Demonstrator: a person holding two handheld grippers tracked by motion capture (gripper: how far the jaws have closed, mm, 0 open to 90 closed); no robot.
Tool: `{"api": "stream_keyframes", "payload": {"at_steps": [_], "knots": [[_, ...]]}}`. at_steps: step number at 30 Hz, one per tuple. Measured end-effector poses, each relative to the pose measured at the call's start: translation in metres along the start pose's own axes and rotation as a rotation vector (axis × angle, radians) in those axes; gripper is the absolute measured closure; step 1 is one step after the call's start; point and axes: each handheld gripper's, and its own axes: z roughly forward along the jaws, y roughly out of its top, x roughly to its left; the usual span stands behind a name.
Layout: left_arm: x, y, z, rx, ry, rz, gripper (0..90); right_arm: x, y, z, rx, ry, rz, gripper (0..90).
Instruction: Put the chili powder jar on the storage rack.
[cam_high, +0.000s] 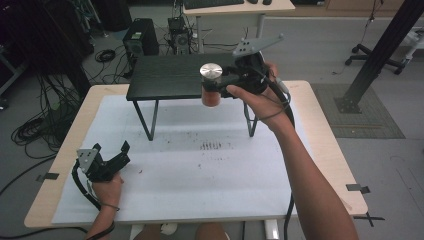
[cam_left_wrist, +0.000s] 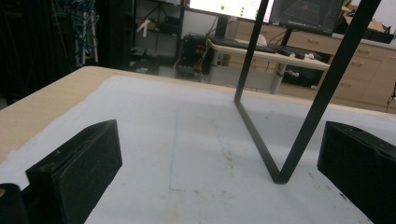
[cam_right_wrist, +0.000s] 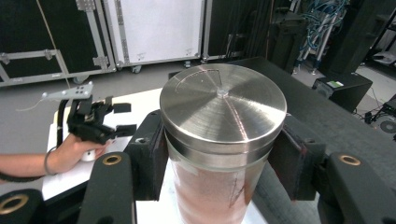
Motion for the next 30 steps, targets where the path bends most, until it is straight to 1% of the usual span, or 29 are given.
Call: {"api": "stream_keyframes", "payload": {"at_steps": [7, 11, 13, 18, 23, 30], "knots": [[0.000, 0.000, 0.000, 0.002, 0.000, 0.002, 0.2, -0.016, 0.012, 0.009, 0.002, -0.030, 0.016, 43.2], [0.000, 0.000, 0.000, 0.000, 0.000, -0.002, 0.2, -0.022, 0.016, 0.017, 0.025, -0.042, 0.014, 43.2], [0.000, 0.000, 0.000, -0.001, 0.000, -0.002, 0.2, -0.025, 0.017, 0.021, 0.033, -0.045, 0.021, 43.2], [0.000, 0.000, 0.000, -0.001, -0.001, -0.005, 0.2, -0.034, 0.017, 0.031, 0.046, -0.052, 0.042, 43.2], [0.000, 0.000, 0.000, -0.001, -0.001, 0.000, 0.2, -0.042, 0.015, 0.039, 0.052, -0.069, 0.061, 43.2], [0.000, 0.000, 0.000, -0.002, -0.001, 0.001, 0.2, -0.051, 0.011, 0.045, 0.066, -0.104, 0.066, 43.2]]}}
